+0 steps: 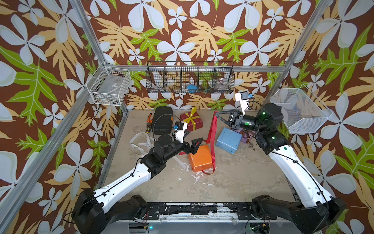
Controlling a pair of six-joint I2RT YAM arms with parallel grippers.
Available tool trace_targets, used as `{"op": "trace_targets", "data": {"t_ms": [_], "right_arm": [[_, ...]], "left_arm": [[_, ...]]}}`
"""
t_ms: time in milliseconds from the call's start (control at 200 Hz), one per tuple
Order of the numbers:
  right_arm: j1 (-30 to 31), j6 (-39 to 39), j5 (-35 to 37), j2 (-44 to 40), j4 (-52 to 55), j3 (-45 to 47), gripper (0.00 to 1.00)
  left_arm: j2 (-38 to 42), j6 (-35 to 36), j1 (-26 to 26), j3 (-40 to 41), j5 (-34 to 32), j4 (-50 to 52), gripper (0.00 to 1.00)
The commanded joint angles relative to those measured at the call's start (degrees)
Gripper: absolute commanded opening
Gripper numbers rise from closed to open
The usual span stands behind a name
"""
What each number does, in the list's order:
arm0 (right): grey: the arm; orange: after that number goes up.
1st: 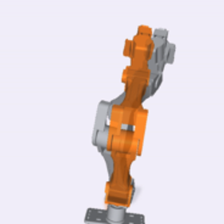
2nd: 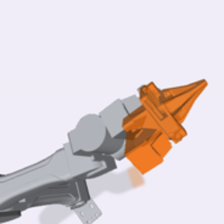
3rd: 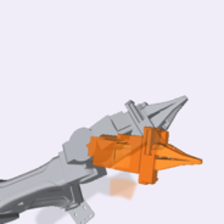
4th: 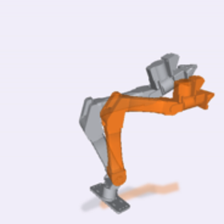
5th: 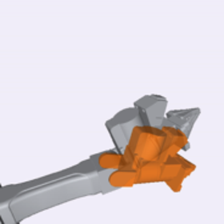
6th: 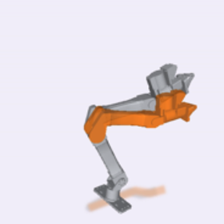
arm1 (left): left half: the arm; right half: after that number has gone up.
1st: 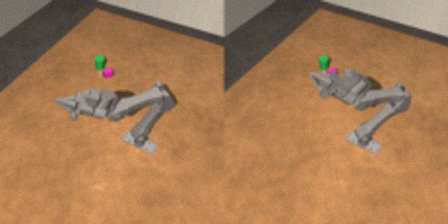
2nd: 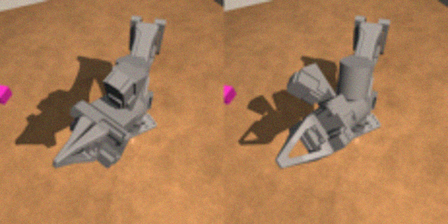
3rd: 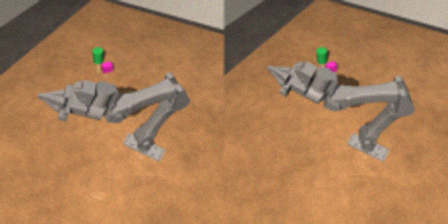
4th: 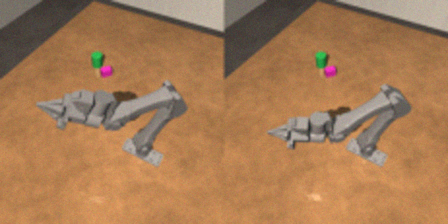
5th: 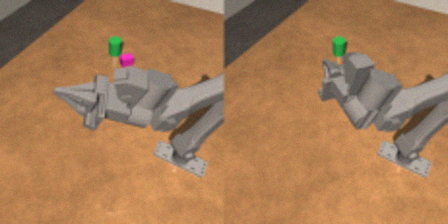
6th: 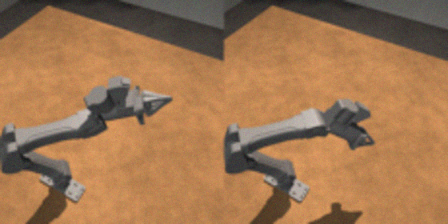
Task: Untie the ribbon bows on the gift boxes
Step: Pull the ribbon from the gift box.
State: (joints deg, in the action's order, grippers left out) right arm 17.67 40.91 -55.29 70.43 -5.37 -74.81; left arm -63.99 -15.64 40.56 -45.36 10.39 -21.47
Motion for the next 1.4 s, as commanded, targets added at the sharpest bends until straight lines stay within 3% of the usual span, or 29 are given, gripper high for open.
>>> {"op": "trace_targets", "data": {"t_ms": [0,145,265,696,786,806,861,941,1106,1256,1276,1341,1366,1396], "right_arm": [[0.52,-3.11,1.25,0.10,2.36,-0.43,0.00],[0.96,-2.51,0.09,-0.04,1.99,-1.02,0.00],[0.94,-1.17,-1.19,-0.47,0.61,-0.91,0.00],[0.95,-0.55,-2.86,-0.92,-1.09,-0.87,0.00],[0.95,-0.70,-2.90,-1.00,-1.13,-0.87,0.00],[0.96,-0.74,-2.92,-1.00,-1.08,-0.95,0.00],[0.96,-0.84,-2.91,-1.00,-0.91,-0.99,0.00],[0.91,-1.26,-2.67,-1.07,-0.65,-1.00,0.00],[0.87,-4.28,0.68,-0.87,2.16,-0.81,0.00],[0.85,-4.91,1.35,-1.04,1.78,2.11,0.00],[0.87,-5.32,1.74,-1.23,2.04,2.53,0.08],[0.87,-7.91,4.74,-1.58,5.09,3.37,0.53],[0.85,-8.77,6.42,-1.74,6.12,3.86,0.94],[0.87,-9.64,8.63,-1.88,7.32,4.49,1.00]], "left_arm": [[-0.94,4.92,-0.04,0.63,6.87,-9.15,1.00],[-6.08,7.24,-0.03,-0.28,11.50,-16.07,1.00],[-10.45,9.18,-0.03,-2.12,10.42,-19.65,1.00],[-23.82,9.83,-0.06,-12.83,17.45,-18.80,0.97],[-24.78,9.95,-0.04,-13.93,18.66,-18.23,0.84],[-24.93,10.01,-0.04,-14.19,19.13,-18.10,0.75],[-25.13,10.04,-0.04,-14.81,19.86,-17.35,0.39],[-24.90,9.80,-0.04,-15.08,20.51,-15.78,0.00],[-22.14,7.42,-0.04,-11.08,21.69,-16.23,0.00],[-18.71,-0.01,0.13,-8.86,25.29,-15.48,0.00],[-18.10,-0.86,0.14,-8.58,25.80,-15.15,0.00],[-15.45,-3.65,0.52,-6.73,26.48,-15.17,0.00],[-14.33,-4.38,0.66,-5.94,26.48,-15.18,0.00],[-13.09,-5.30,0.74,-5.01,26.66,-15.18,0.00]]}}
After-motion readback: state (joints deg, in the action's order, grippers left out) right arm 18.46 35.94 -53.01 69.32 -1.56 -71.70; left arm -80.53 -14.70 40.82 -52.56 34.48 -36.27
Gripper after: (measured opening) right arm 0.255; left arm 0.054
